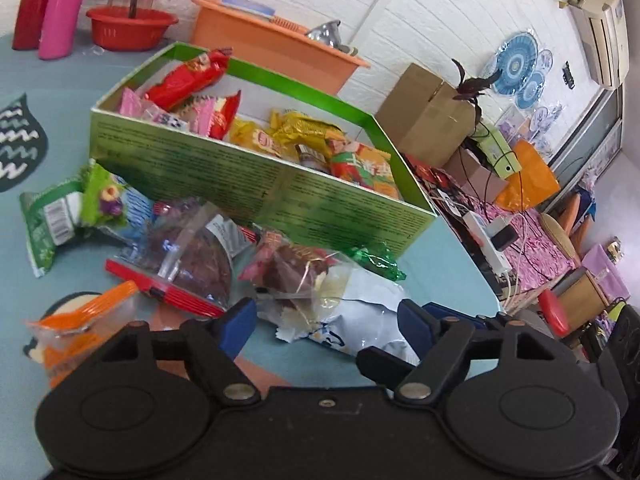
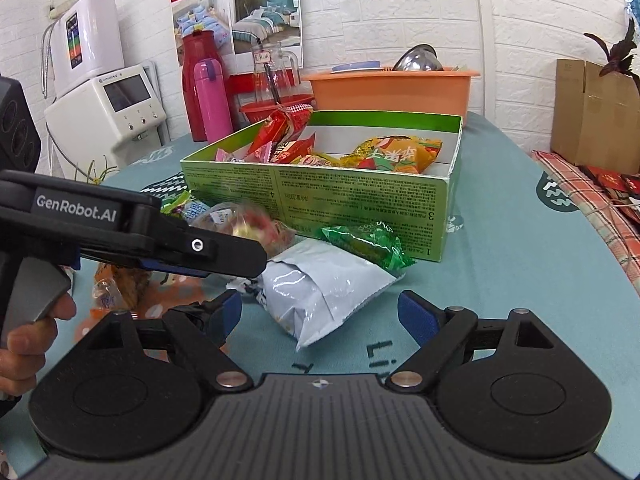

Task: Organize snacks
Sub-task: 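Move the left gripper to the white foil packet beside the box, then grasp the white foil packet with the left gripper and lift it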

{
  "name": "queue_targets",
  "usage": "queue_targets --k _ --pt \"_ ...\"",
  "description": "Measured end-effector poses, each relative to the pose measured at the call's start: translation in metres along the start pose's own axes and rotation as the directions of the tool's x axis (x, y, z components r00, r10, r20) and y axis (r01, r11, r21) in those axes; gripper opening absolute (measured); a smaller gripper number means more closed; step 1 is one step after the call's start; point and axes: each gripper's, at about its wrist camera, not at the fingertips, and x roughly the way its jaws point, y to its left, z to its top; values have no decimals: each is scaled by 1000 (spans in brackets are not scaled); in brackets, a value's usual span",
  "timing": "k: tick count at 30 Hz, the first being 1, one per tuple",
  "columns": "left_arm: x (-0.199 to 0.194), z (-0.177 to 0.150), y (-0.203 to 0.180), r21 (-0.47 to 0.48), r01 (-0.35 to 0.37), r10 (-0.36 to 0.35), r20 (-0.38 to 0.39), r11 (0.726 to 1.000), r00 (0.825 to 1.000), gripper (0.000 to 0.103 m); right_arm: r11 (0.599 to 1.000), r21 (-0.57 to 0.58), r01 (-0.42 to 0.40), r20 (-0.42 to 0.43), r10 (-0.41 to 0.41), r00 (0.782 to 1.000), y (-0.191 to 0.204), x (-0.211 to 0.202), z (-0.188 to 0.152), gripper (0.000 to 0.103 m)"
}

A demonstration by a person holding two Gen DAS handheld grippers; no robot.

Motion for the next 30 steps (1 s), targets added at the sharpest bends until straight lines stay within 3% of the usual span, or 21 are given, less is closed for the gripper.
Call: queue_targets --k 8,9,10,11,17,19,22,23,24,25,28,30 --pt "22 2 -1 16 9 -8 -42 1000 999 90 999 27 -24 -19 24 1000 -9 6 -2 99" --pt "23 3 -1 14 15 -15 -48 1000 999 80 999 27 -31 -18 31 999 -9 6 -3 97" --pt "24 3 -2 17 29 -28 -61 999 998 60 999 25 -39 -19 40 999 -9 6 -3 89" --pt "26 3 -3 21 36 -35 -73 999 997 54 999 24 -49 -19 49 999 -8 5 -3 80" --pt "19 -7 -7 38 63 -58 -106 997 993 50 998 8 -56 -31 56 998 -9 -6 -14 57" --pt "15 -13 -8 40 89 -84 -125 995 989 49 998 4 -60 -45 60 997 -9 -17 -20 56" --pt "11 -17 -10 41 90 -84 -128 995 988 58 997 -39 -61 -56 59 997 -6 -28 -27 62" --pt "12 -16 -11 38 88 -83 -123 995 989 63 998 -43 -51 -53 49 997 -6 -29 -28 70" --pt "13 -15 -12 32 84 -79 -116 996 990 78 998 -44 -45 -53 43 998 -6 -30 -27 75" --pt "14 -14 -11 22 76 -73 -108 997 991 84 998 -43 -43 -47 41 998 -6 -30 -27 85" --pt "15 -10 -9 4 75 -74 -100 997 992 85 999 -24 -31 -24 30 999 -7 -29 -23 103" --pt "18 -8 -9 2 73 -72 -105 997 992 84 1000 -17 -26 -13 26 1000 -7 -27 -20 103"
